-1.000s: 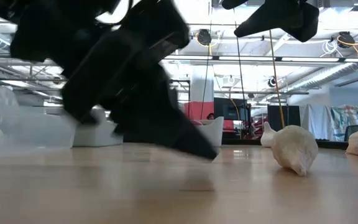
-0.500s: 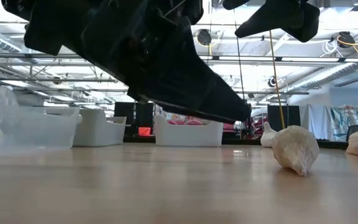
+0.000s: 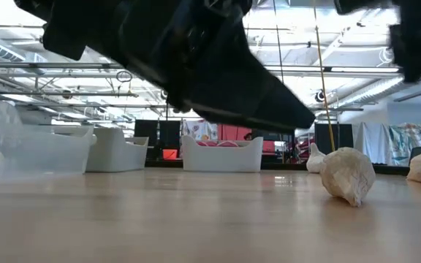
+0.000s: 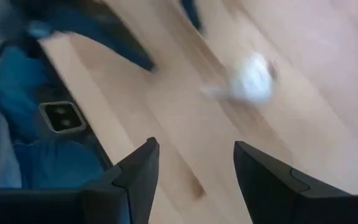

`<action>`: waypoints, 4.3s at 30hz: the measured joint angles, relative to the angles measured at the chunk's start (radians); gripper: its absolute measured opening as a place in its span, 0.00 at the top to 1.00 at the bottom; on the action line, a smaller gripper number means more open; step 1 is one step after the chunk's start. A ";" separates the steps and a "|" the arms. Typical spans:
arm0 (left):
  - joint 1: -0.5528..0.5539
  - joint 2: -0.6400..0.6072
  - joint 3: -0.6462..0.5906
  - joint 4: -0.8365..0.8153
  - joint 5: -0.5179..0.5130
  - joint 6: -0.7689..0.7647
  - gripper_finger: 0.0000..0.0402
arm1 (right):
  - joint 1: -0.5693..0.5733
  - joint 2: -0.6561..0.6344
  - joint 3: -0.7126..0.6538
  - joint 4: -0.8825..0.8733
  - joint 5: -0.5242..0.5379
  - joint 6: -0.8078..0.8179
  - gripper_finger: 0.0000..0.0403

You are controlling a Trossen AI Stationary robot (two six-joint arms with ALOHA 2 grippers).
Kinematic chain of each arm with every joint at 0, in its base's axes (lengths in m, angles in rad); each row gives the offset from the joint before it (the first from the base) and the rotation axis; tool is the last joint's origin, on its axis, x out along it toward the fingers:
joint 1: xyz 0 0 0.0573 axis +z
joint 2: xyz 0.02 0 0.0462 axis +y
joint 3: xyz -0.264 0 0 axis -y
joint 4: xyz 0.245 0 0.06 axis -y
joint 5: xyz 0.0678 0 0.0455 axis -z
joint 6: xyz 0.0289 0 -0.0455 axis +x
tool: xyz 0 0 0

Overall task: Sort produce into baskets
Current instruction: Put the white garlic into the transparent bin

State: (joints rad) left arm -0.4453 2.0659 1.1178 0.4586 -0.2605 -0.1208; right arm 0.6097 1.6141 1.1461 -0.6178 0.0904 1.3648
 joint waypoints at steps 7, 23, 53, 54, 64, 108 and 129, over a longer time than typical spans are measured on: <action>0.011 -0.001 0.003 0.005 0.014 -0.002 0.40 | 0.015 0.004 0.000 -0.094 0.069 0.057 0.51; 0.040 0.003 0.002 -0.011 0.025 -0.002 0.40 | 0.014 0.212 0.000 0.068 0.062 -0.051 0.88; 0.048 0.003 0.000 -0.104 -0.048 0.056 0.40 | -0.079 0.292 0.007 0.250 0.089 -0.202 1.00; 0.048 0.003 0.000 -0.104 -0.061 0.078 0.40 | -0.078 0.292 0.008 0.253 0.070 -0.202 1.00; 0.048 0.003 0.000 -0.110 -0.119 0.034 0.40 | -0.034 0.292 0.043 0.254 0.033 -0.144 1.00; 0.012 -0.004 0.000 -0.259 -0.184 -0.110 0.40 | 0.034 0.369 0.068 0.185 0.393 0.109 1.00; 0.020 -0.004 0.001 -0.266 -0.181 -0.114 0.40 | 0.038 0.441 0.071 0.195 0.498 0.274 1.00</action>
State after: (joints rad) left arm -0.4255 2.0617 1.1187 0.1930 -0.4419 -0.2344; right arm 0.6472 2.0551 1.2168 -0.4228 0.5881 1.6386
